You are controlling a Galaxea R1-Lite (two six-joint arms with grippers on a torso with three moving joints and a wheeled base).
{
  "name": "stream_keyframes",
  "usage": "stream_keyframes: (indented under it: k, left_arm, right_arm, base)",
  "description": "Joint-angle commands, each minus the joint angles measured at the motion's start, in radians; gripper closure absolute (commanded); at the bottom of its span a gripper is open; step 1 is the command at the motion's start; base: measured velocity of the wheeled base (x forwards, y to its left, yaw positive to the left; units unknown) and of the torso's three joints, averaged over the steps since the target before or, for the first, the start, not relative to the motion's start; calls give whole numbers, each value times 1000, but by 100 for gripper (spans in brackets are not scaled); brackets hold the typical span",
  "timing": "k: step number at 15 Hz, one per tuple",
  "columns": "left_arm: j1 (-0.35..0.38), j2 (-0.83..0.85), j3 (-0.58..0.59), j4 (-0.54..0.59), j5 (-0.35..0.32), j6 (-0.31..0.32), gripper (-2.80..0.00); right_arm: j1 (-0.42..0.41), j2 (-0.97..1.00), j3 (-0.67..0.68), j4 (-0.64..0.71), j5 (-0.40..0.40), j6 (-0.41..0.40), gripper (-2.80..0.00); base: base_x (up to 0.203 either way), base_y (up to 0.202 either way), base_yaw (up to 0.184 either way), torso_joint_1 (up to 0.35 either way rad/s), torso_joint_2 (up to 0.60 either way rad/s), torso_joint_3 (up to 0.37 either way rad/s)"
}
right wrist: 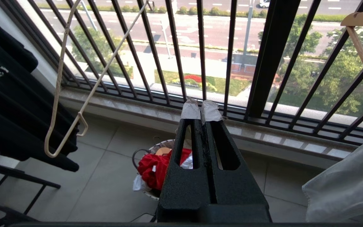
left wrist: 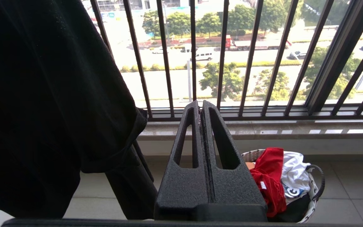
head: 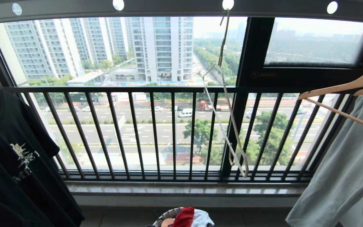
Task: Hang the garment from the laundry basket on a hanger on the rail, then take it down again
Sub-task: Pick up the clothes rack on the clothesline
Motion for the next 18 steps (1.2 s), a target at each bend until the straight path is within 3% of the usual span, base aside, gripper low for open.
stream_keyframes:
  k: [1, 5, 7, 13, 14, 18]
  left_arm:
    - [0, 1, 0, 0, 0, 0, 0]
    - [0, 1, 0, 0, 0, 0, 0]
    - [0, 1, 0, 0, 0, 0, 0]
    - [1, 1, 0, 0, 0, 0, 0]
    - [1, 1, 0, 0, 0, 0, 0]
    - [0, 1, 0, 0, 0, 0, 0]
  right_arm:
    - [209, 166, -86, 31, -137, 64, 0]
    - [525, 290, -148, 20, -571, 145, 0]
    - [620, 354, -192, 20, -699, 165, 0]
    - [710, 469, -299, 23, -753, 142, 0]
    - [745, 468, -290, 23, -753, 131, -280]
    - [800, 494, -327, 3, -753, 113, -280]
  base:
    - [0, 0, 0, 0, 0, 0]
    - [0, 0, 0, 0, 0, 0]
    - [0, 0, 0, 0, 0, 0]
    - [0, 0, 0, 0, 0, 0]
    - [0, 0, 0, 0, 0, 0]
    - [0, 0, 0, 0, 0, 0]
